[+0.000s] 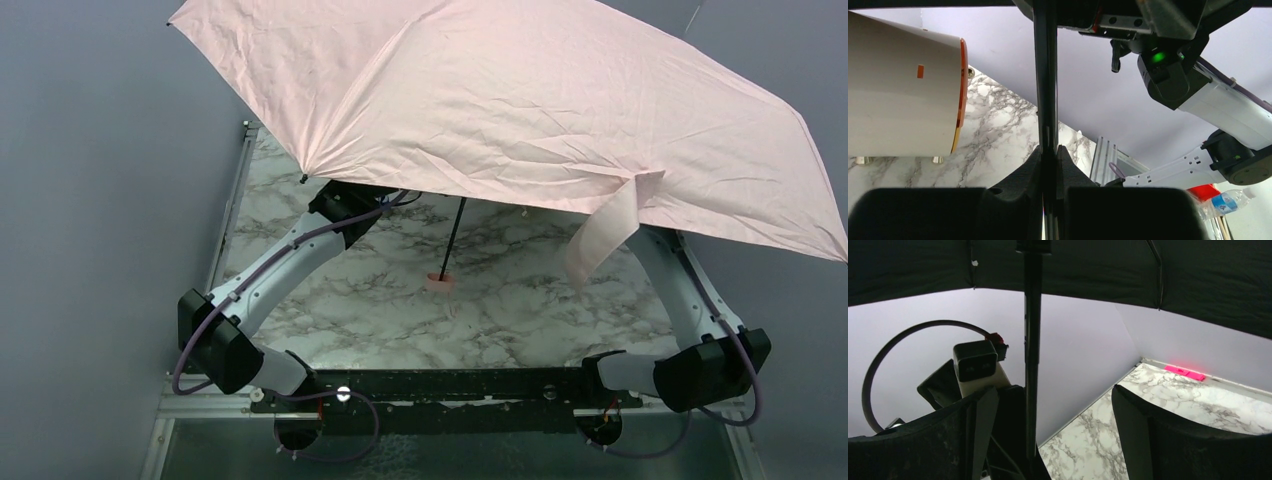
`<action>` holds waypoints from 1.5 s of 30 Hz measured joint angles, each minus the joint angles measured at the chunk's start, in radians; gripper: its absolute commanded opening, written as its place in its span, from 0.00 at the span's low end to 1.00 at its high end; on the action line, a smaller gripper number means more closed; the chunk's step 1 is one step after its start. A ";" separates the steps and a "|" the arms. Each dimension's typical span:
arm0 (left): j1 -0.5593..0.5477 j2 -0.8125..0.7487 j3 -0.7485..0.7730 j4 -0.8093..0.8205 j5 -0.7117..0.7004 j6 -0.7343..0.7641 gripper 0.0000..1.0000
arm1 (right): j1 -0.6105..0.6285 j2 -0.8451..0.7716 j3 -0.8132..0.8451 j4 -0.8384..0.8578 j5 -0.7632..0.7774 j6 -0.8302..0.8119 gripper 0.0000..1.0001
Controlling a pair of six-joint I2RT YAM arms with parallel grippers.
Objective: Put away the umbrella
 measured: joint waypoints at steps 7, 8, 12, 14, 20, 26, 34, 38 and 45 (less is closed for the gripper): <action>-0.015 0.018 0.005 -0.002 0.000 0.000 0.00 | 0.033 0.033 0.032 0.033 0.004 0.024 0.84; -0.016 0.020 0.008 -0.003 0.000 0.000 0.00 | 0.041 0.038 0.034 0.034 0.007 0.025 0.82; -0.023 0.021 0.015 -0.006 -0.004 0.005 0.00 | 0.075 0.055 0.050 0.014 0.060 0.009 0.73; -0.027 0.021 0.015 -0.011 -0.008 0.011 0.00 | 0.090 0.056 0.054 -0.002 0.102 -0.008 0.68; -0.035 0.021 0.015 -0.038 -0.042 0.030 0.00 | 0.138 0.057 0.068 -0.052 0.222 -0.078 0.62; -0.035 0.021 0.015 -0.058 -0.109 0.042 0.00 | 0.259 0.068 0.129 -0.150 0.398 -0.188 0.65; -0.035 0.021 0.015 -0.091 -0.170 0.048 0.00 | 0.351 0.074 0.177 -0.307 0.676 -0.266 0.64; -0.035 0.021 0.015 -0.101 -0.186 0.051 0.00 | 0.355 0.085 0.220 -0.358 0.758 -0.289 0.59; -0.035 0.021 0.015 -0.103 -0.196 0.056 0.00 | 0.362 0.127 0.276 -0.397 0.783 -0.308 0.42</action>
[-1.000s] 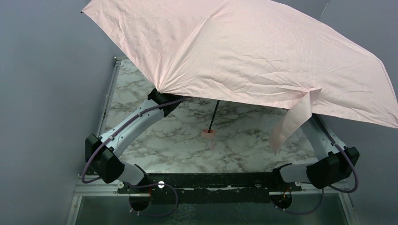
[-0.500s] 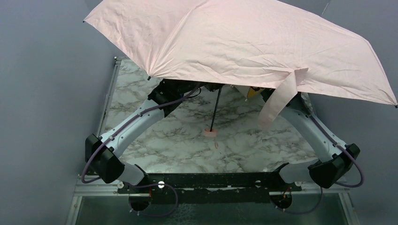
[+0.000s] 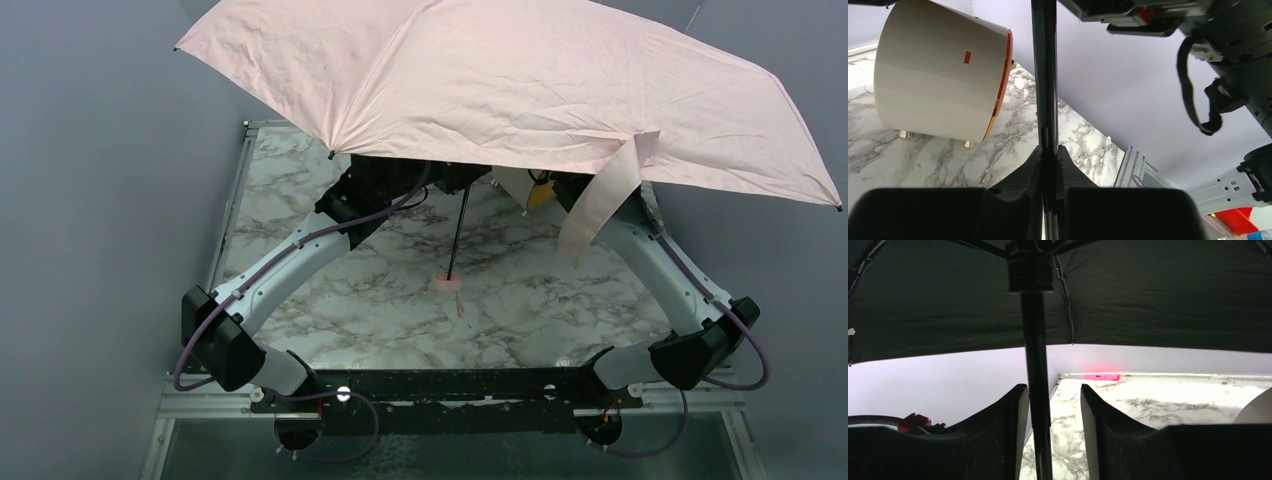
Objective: Put away the umbrella
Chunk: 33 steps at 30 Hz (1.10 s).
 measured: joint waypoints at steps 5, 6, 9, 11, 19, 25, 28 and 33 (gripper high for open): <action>0.000 0.000 0.000 -0.008 -0.012 0.004 0.00 | 0.000 0.021 0.003 -0.013 -0.006 -0.007 0.18; 0.000 0.000 0.000 -0.012 -0.013 0.006 0.03 | 0.000 0.023 0.003 -0.012 -0.010 -0.008 0.14; 0.000 -0.002 -0.001 -0.014 -0.015 0.010 0.29 | 0.002 0.026 0.010 -0.010 -0.038 -0.016 0.05; 0.000 -0.008 -0.001 -0.014 -0.016 0.018 0.43 | 0.002 0.031 0.019 -0.010 -0.067 -0.019 0.02; 0.000 -0.106 -0.027 -0.005 -0.027 0.037 0.66 | 0.001 0.063 0.049 0.008 -0.229 -0.004 0.01; 0.000 -0.165 -0.046 0.001 -0.045 0.055 0.71 | -0.046 0.093 0.078 0.082 -0.438 0.093 0.01; 0.000 -0.180 -0.061 0.003 -0.054 0.058 0.71 | -0.074 0.107 0.078 0.142 -0.523 0.156 0.00; 0.000 -0.185 -0.090 0.021 -0.058 0.058 0.70 | -0.102 0.121 0.064 0.255 -0.611 0.286 0.01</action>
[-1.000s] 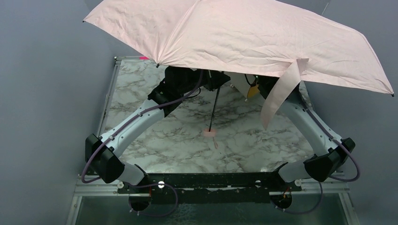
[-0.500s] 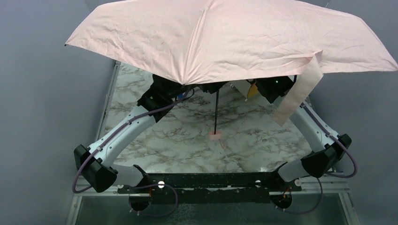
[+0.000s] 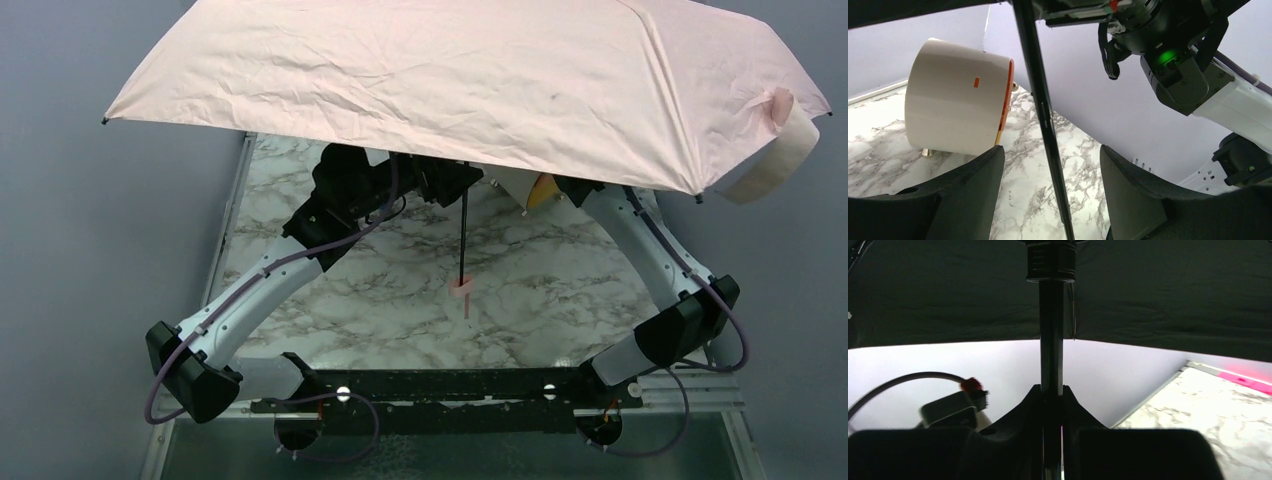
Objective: Put away the umbrella
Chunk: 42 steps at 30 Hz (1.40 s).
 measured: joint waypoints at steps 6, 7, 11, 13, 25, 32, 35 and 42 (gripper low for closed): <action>0.000 0.000 -0.025 0.031 0.001 -0.008 0.64 | -0.006 0.019 -0.037 0.172 -0.090 0.150 0.00; 0.000 0.000 -0.027 0.040 0.001 -0.012 0.62 | -0.006 0.022 -0.041 0.188 -0.100 0.164 0.00; 0.000 0.002 -0.035 0.078 0.006 -0.028 0.54 | -0.006 0.024 -0.072 0.249 -0.129 0.212 0.00; 0.000 0.002 -0.041 0.099 0.014 -0.036 0.50 | -0.006 0.024 -0.082 0.264 -0.138 0.225 0.01; 0.000 0.037 -0.050 0.183 0.069 -0.092 0.26 | -0.006 0.032 -0.099 0.408 -0.178 0.306 0.01; 0.000 0.049 -0.050 0.204 0.079 -0.114 0.06 | -0.008 0.039 -0.107 0.424 -0.181 0.309 0.00; 0.000 0.053 -0.050 0.203 0.079 -0.121 0.00 | -0.010 0.039 -0.108 0.431 -0.181 0.296 0.00; 0.000 0.053 -0.050 0.203 0.079 -0.120 0.00 | -0.010 0.039 -0.108 0.430 -0.182 0.286 0.01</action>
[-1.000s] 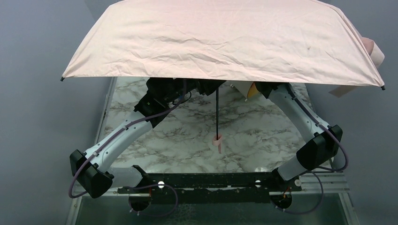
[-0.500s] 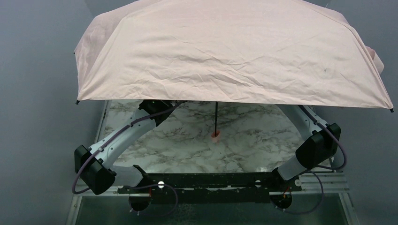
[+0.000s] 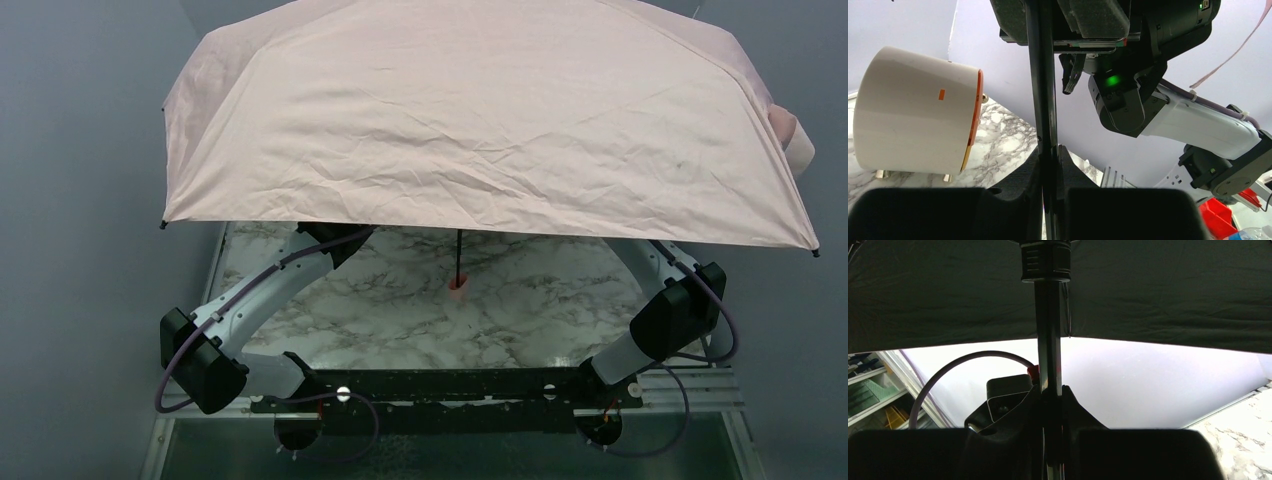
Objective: Put away the umbrella
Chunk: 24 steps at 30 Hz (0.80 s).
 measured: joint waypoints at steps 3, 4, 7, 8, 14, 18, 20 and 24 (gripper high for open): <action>0.000 0.000 0.000 -0.004 -0.006 0.001 0.00 | 0.000 0.000 0.000 -0.010 0.001 -0.022 0.02; 0.000 0.000 0.000 -0.008 -0.008 0.002 0.00 | 0.000 -0.001 0.000 -0.019 0.002 -0.034 0.02; 0.003 0.000 0.000 -0.021 -0.009 0.005 0.01 | 0.000 -0.007 0.000 -0.058 0.008 -0.076 0.02; 0.006 0.000 0.000 -0.026 -0.008 0.007 0.00 | 0.000 -0.010 -0.001 -0.071 0.011 -0.089 0.02; 0.010 0.006 0.000 -0.031 -0.006 0.011 0.00 | 0.000 -0.018 -0.001 -0.111 0.015 -0.137 0.05; 0.010 0.006 0.000 -0.045 -0.015 0.011 0.00 | 0.000 -0.022 -0.001 -0.146 0.026 -0.169 0.24; 0.010 0.006 0.000 -0.051 -0.026 0.014 0.00 | 0.000 -0.029 -0.001 -0.173 0.040 -0.194 0.36; 0.010 0.005 0.000 -0.052 -0.051 0.020 0.00 | 0.000 -0.052 -0.001 -0.220 0.072 -0.243 0.50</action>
